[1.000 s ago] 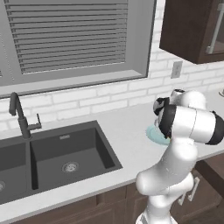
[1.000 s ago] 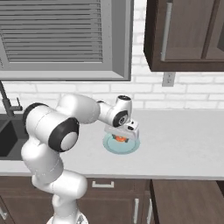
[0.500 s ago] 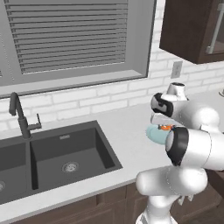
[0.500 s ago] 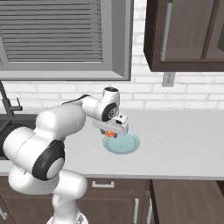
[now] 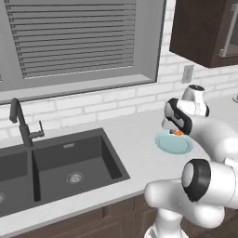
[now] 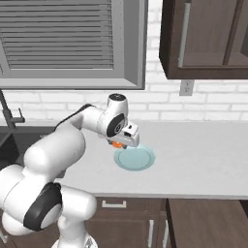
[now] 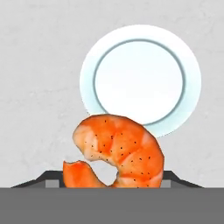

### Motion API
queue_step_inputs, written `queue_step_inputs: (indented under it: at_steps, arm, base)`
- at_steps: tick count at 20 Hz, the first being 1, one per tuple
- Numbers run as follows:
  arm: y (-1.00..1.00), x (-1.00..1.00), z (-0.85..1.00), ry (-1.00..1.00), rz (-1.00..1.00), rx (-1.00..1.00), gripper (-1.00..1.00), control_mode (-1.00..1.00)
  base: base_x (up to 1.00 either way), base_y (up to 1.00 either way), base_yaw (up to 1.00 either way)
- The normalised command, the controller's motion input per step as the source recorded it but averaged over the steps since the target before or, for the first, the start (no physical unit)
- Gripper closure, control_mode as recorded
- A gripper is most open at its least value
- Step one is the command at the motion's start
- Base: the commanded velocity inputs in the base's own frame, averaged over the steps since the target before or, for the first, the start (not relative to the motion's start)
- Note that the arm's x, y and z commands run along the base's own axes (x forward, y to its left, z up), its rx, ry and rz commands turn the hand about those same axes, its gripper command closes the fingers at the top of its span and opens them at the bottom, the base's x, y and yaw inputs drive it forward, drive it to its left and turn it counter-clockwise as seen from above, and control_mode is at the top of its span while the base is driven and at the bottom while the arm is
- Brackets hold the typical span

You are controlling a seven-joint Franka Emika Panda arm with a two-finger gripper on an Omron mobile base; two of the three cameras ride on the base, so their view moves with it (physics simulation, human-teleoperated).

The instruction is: Pick up the knife from the drawer and place it on the cutting board. Then place the meat from the plate to the cutting board.

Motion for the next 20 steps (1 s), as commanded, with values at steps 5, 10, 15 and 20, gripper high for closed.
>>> queue_step_inputs:
  at_steps: [5, 10, 15, 20]
  arm:
    - [0.34, -0.29, 0.08, -0.09, 0.00, 0.00, 1.00, -1.00]
    - [0.14, -0.07, 0.00, 0.00, 0.00, 0.00, 1.00, 1.00]
    - [0.00, 0.00, 0.00, 0.00, 0.00, 0.00, 1.00, 1.00]
    - [0.00, 0.00, 0.00, 0.00, 0.00, 0.00, 1.00, 1.00]
  base:
    - [0.00, 0.00, 0.00]
    - [-0.42, 0.62, 0.00]
    - [-0.56, 1.00, 0.07]
    - [-0.52, 1.00, 0.19]
